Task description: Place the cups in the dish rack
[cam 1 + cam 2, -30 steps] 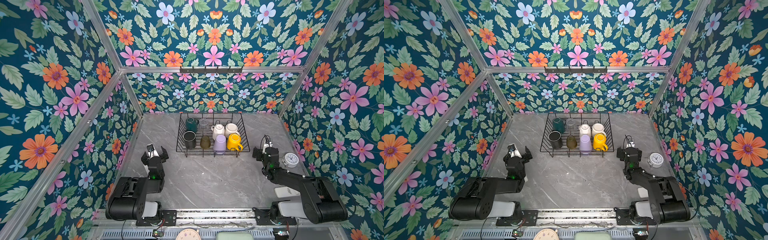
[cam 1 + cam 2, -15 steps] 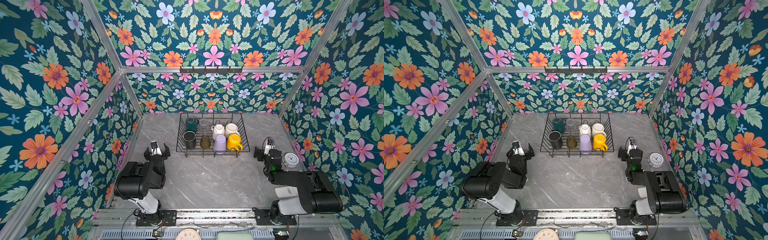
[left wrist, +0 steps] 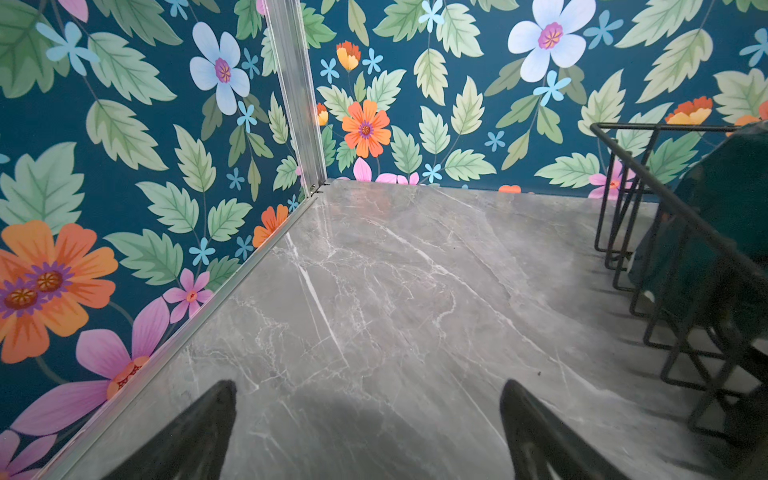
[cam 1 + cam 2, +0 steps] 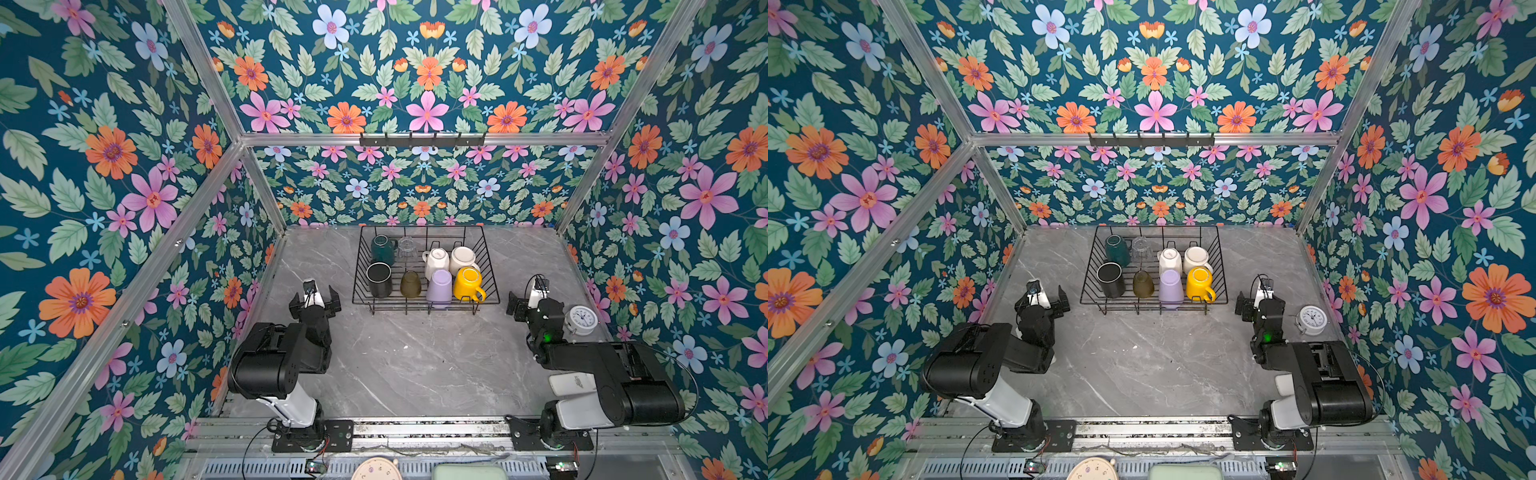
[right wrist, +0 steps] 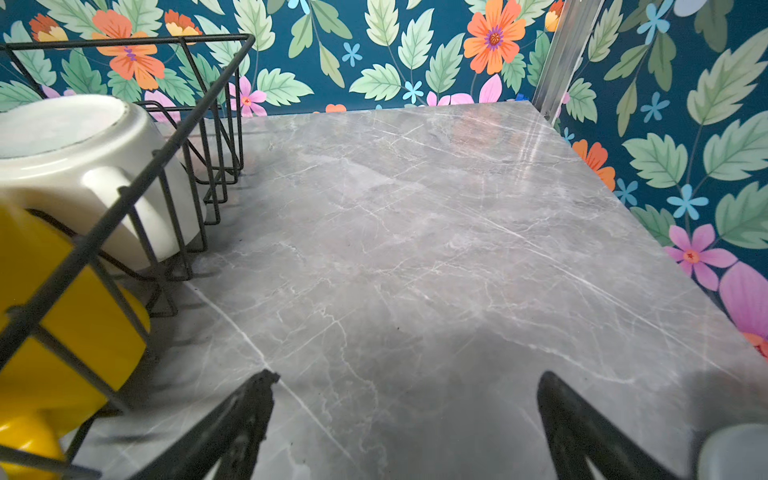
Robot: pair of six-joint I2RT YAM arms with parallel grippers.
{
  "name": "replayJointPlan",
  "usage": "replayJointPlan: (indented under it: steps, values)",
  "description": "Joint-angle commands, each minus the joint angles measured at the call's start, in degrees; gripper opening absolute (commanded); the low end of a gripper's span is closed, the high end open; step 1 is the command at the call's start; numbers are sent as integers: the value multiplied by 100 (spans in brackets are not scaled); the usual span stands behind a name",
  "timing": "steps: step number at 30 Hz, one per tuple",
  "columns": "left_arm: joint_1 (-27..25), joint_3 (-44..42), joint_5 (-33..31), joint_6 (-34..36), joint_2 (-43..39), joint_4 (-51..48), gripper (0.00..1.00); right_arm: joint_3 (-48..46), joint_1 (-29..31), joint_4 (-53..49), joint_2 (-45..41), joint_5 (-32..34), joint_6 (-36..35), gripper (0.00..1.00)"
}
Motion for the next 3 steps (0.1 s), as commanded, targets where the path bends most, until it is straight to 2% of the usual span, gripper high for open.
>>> replayJointPlan:
  steps: [1,3]
  values:
    - [25,29,53,-25,-9,21,100,1,10,129,-25,-13,42,99]
    - [25,15,53,-23,-11,30,100,6,-1,130,-21,-12,41,99]
